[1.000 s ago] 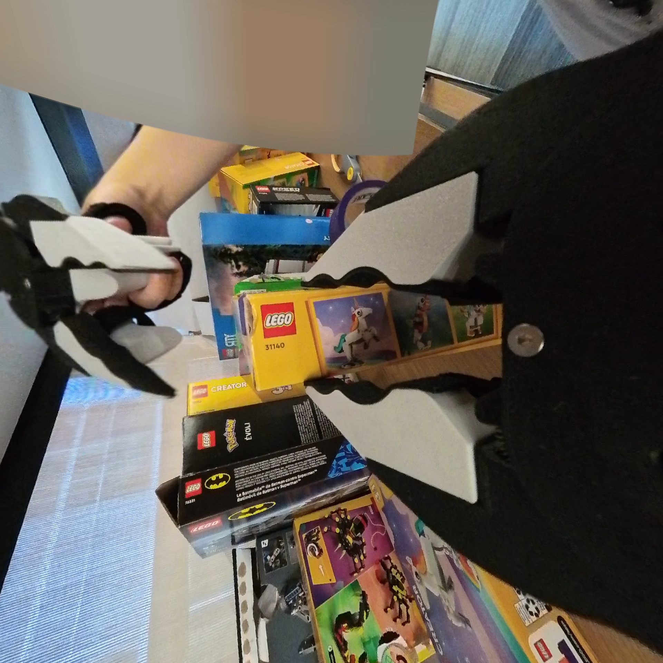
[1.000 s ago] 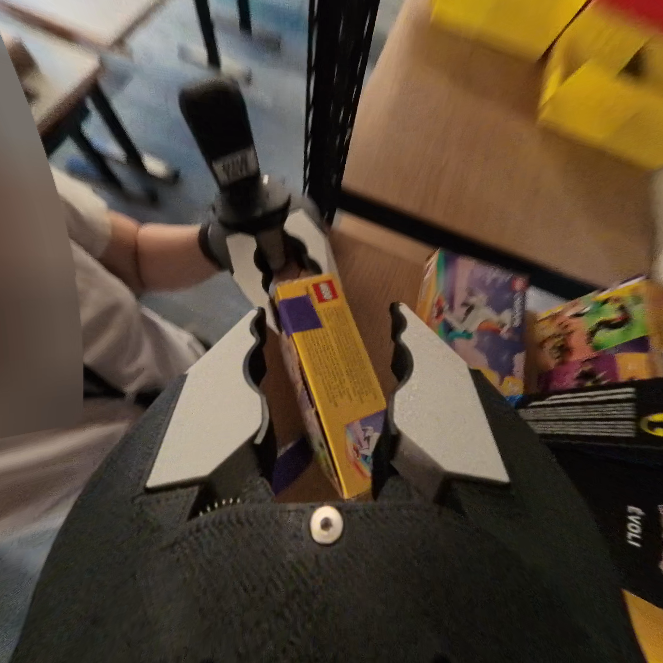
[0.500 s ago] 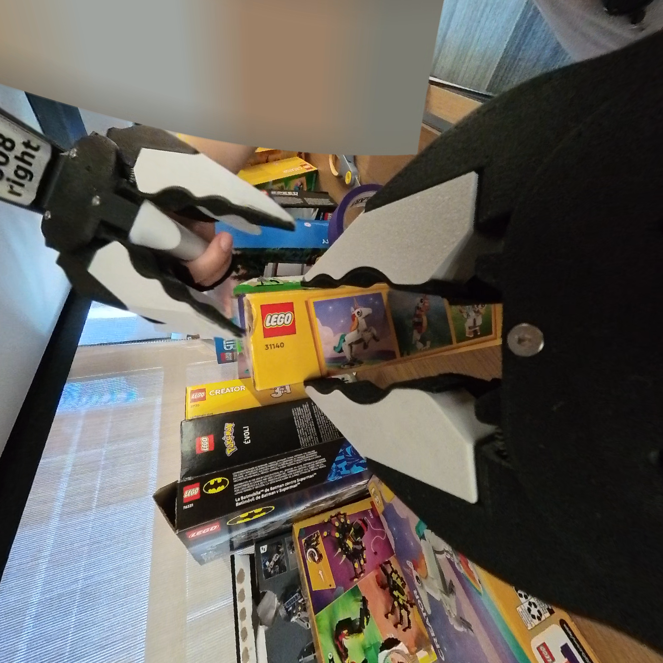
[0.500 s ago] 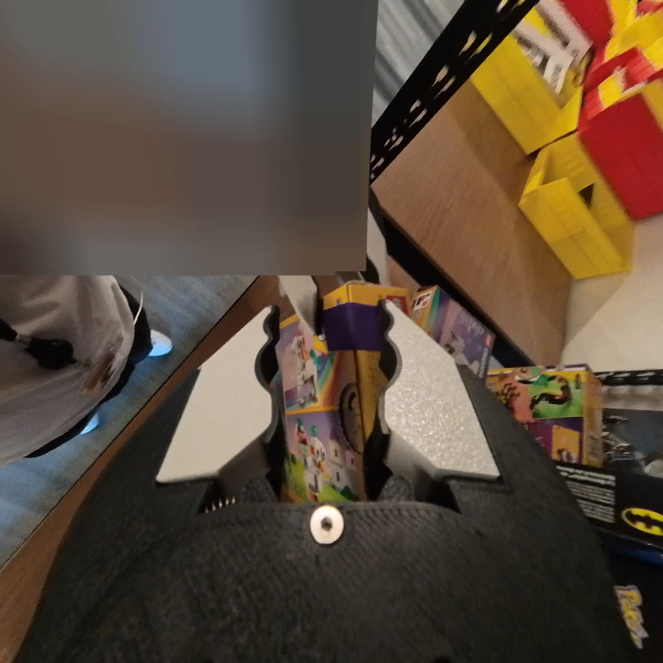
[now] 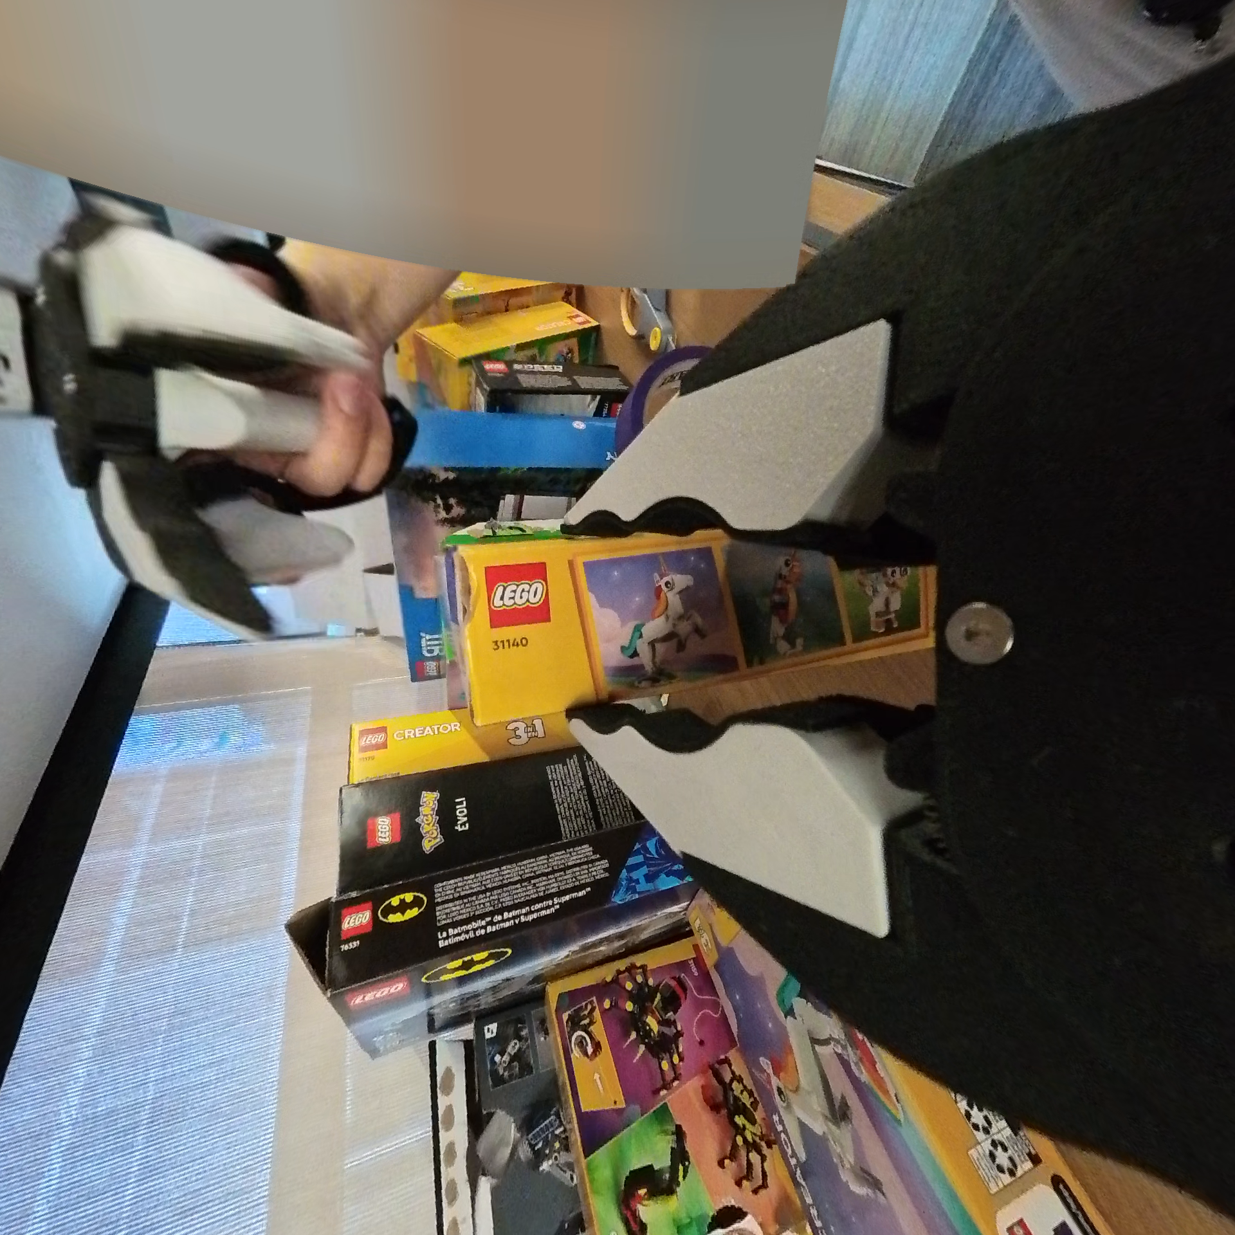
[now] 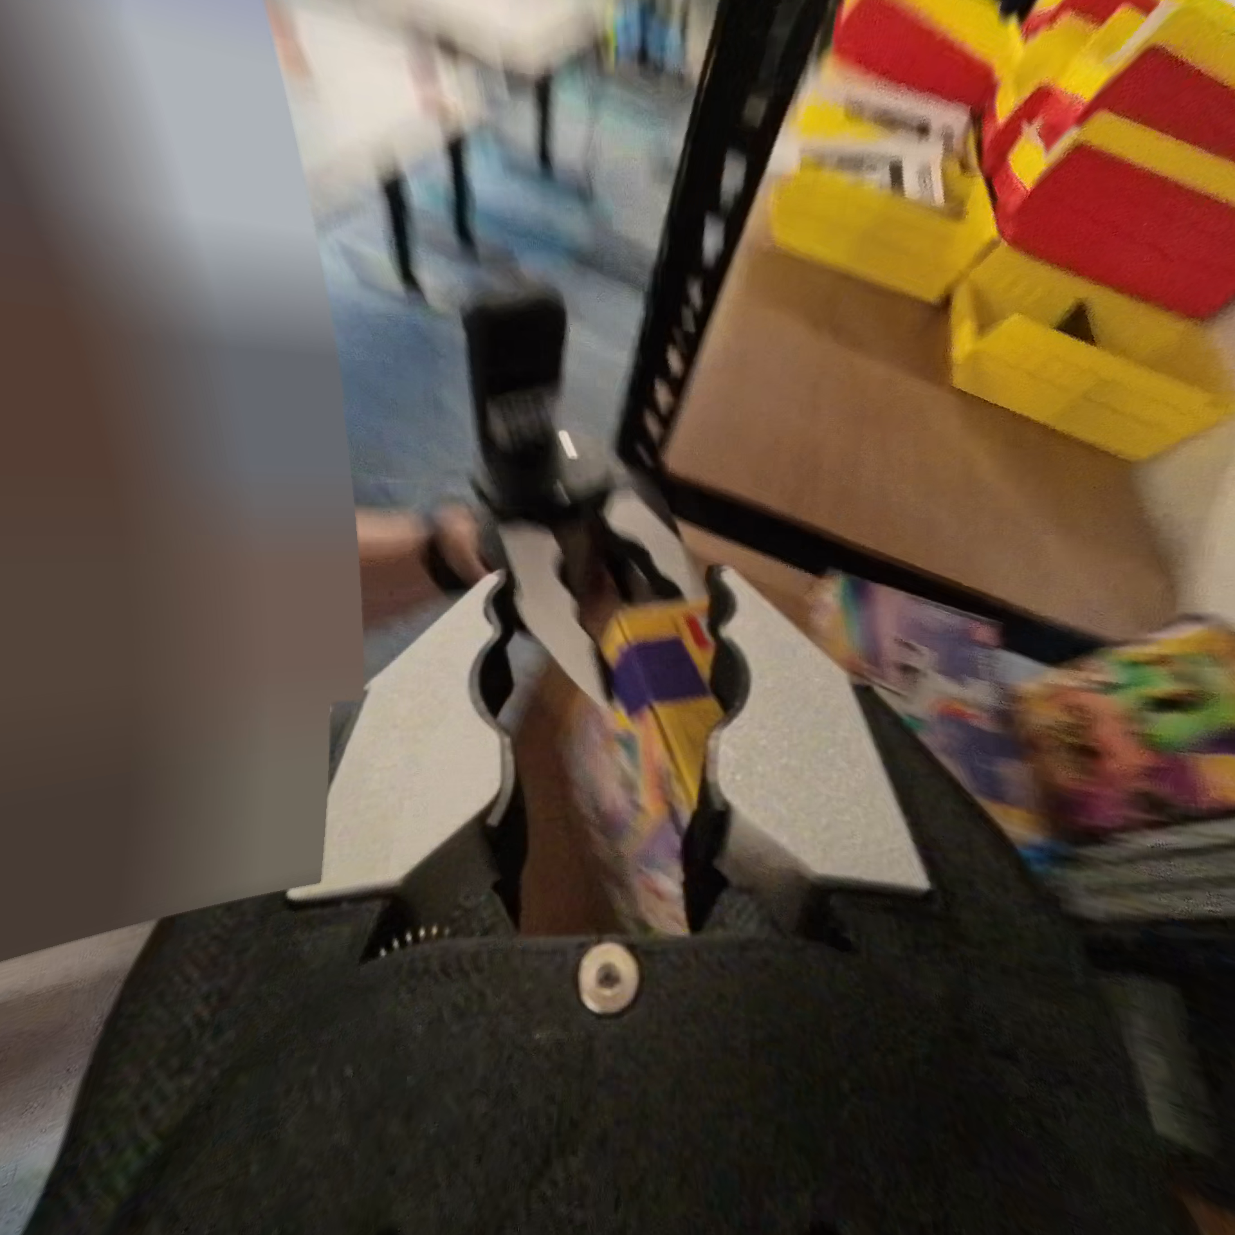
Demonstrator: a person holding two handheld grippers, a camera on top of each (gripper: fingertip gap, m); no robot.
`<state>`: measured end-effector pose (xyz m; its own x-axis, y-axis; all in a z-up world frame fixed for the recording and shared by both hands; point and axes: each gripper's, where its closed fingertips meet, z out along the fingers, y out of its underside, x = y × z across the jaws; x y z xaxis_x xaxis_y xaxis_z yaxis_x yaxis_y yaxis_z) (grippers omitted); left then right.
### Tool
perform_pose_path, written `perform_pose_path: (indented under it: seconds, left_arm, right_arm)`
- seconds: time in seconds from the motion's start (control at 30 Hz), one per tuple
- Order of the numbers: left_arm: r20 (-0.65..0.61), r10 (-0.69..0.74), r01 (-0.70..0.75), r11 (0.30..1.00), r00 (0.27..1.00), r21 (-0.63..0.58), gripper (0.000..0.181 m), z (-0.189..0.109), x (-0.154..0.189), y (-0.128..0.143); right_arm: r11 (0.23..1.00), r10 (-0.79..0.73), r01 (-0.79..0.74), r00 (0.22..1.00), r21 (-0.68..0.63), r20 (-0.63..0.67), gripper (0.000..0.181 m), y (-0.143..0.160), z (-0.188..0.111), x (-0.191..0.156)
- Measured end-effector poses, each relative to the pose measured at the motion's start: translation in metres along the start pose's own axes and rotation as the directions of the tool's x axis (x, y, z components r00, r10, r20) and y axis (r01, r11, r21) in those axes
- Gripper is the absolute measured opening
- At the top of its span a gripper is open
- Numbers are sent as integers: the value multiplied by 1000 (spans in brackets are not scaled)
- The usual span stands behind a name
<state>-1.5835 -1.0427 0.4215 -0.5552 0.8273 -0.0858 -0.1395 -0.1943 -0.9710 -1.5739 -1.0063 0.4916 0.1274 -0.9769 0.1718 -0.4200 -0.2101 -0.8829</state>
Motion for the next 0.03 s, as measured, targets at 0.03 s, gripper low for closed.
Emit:
perform_pose_path:
  seconds: [0.03]
  left_arm:
    - [0,-1,1,1000,1000,1,49,0,0,0]
  right_arm:
    - [974,192,-199,979,111,73,44,-18,-9,1]
